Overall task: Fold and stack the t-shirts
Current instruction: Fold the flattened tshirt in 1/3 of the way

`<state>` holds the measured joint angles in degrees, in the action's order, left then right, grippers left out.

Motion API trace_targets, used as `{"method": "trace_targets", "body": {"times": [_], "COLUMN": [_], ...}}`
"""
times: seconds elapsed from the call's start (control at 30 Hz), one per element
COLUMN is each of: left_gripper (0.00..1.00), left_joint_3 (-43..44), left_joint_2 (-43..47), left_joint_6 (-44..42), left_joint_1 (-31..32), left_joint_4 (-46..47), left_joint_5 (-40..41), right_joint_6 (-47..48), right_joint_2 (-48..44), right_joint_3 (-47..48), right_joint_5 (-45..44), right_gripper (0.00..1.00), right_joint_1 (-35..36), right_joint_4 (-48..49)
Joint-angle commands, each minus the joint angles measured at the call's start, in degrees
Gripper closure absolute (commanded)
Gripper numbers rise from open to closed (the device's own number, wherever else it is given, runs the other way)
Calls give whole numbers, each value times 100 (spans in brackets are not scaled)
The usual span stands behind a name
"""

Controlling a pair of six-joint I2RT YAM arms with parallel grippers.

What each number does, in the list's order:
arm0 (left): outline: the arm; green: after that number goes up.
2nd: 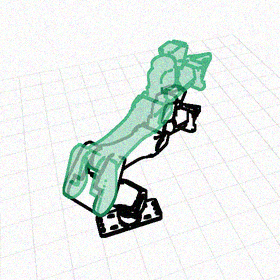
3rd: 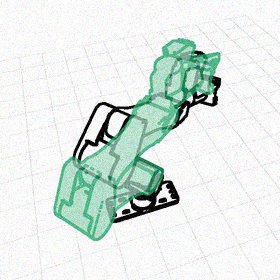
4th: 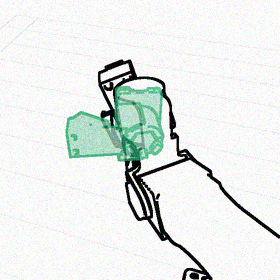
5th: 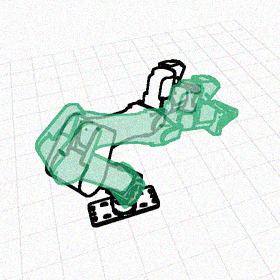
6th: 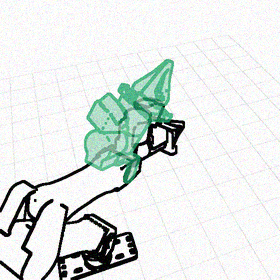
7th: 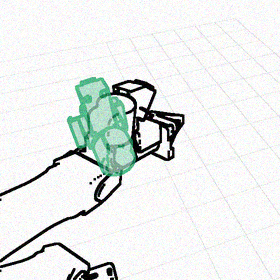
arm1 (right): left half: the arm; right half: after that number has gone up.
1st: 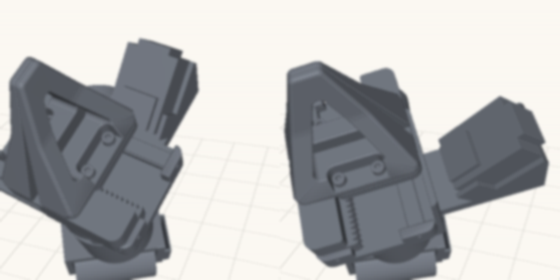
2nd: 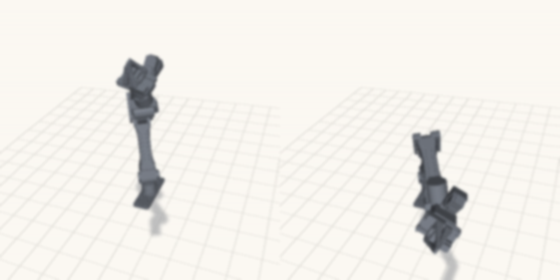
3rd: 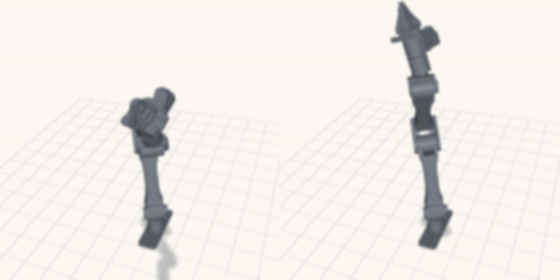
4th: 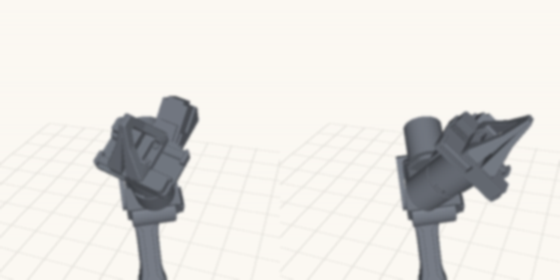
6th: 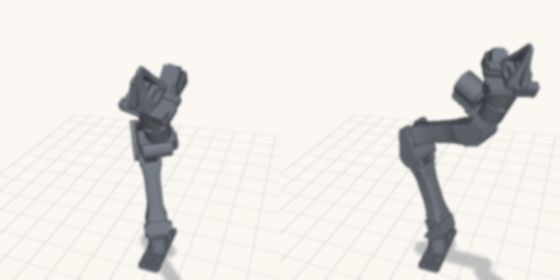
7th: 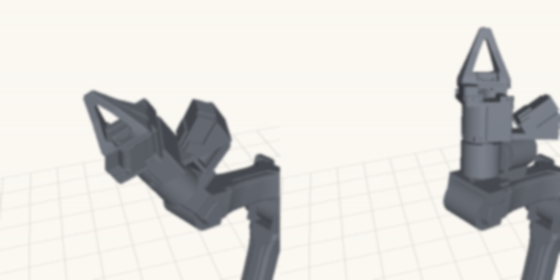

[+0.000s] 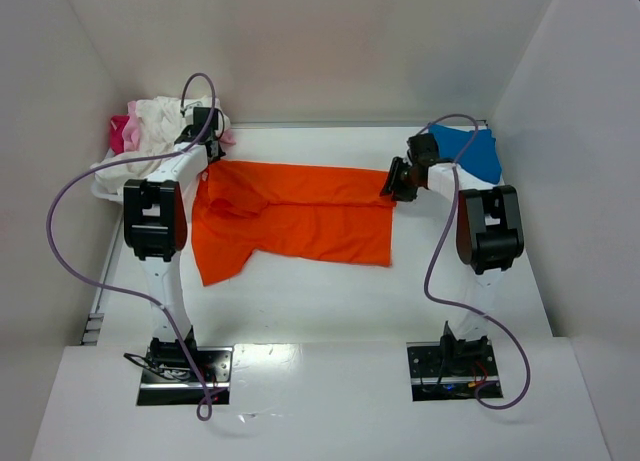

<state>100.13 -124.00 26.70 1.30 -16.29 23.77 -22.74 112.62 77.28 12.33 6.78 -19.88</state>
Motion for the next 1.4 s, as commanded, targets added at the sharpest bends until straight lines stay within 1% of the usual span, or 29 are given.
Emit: {"method": "trace_targets", "body": {"times": [0.0,0.03,0.07,0.1,0.2,0.33,0.4,0.47,0.63,0.67,0.73,0.77,0.8,0.9,1.0,1.07,1.13,1.17,1.23,1.3,1.37], "left_gripper": [100,100,100,100,100,100,100,100,100,99,95,93,88,59,43,28,17,14,10,10,8], "left_joint_3": [235,235,235,235,281,349,401,402,501,565,636,704,727,727,674,613,579,510,428,341,209], "left_joint_2": [-151,-151,-151,-151,-151,-203,-265,-265,-379,-416,-465,-484,-485,-485,-323,-182,-45,34,148,314,389], "left_joint_6": [-139,-139,-139,-139,-139,-139,-139,-139,-139,-175,-191,-191,-224,-276,-297,-349,-350,-350,-350,-419,-472], "left_joint_1": [-112,-112,-164,-165,-165,-218,-218,-218,-264,-279,-313,-332,-332,-332,-332,-332,-332,-332,-332,-332,-303], "left_joint_4": [109,109,160,162,162,162,162,162,162,162,100,100,100,138,214,267,267,299,390,420,452], "left_joint_5": [93,93,93,93,46,-3,-13,-54,-66,-109,-161,-218,-274,-481,-776,-999,-1275,-1464,-1779,-2090,-2522], "right_joint_6": [-29,-29,-29,-88,-90,-90,-90,-90,-90,-90,-90,-123,-143,-143,-143,-143,-143,-143,-143,-143,-143], "right_joint_2": [-196,-196,-196,-196,-313,-319,-258,-258,-205,-205,-205,-205,-205,-237,-346,-407,-434,-434,-469,-574,-704], "right_joint_3": [-89,-90,-150,-202,-257,-319,-319,-371,-371,-408,-424,-424,-424,-424,-424,-389,-272,-240,-213,-187,-187], "right_joint_5": [129,129,69,67,-40,-47,-47,-47,-100,-137,-152,-186,-205,-153,-152,-152,-152,-152,-65,9,75], "right_gripper": [54,54,57,62,69,72,72,69,69,69,69,69,69,69,68,68,68,68,68,68,70], "right_joint_1": [174,226,227,227,227,227,227,268,280,280,280,280,280,280,280,280,280,280,280,280,280], "right_joint_4": [-103,-104,-104,-104,-104,-147,-157,-157,-196,-209,-210,-210,-210,-210,-179,-157,-209,-210,-210,-210,-184]}}
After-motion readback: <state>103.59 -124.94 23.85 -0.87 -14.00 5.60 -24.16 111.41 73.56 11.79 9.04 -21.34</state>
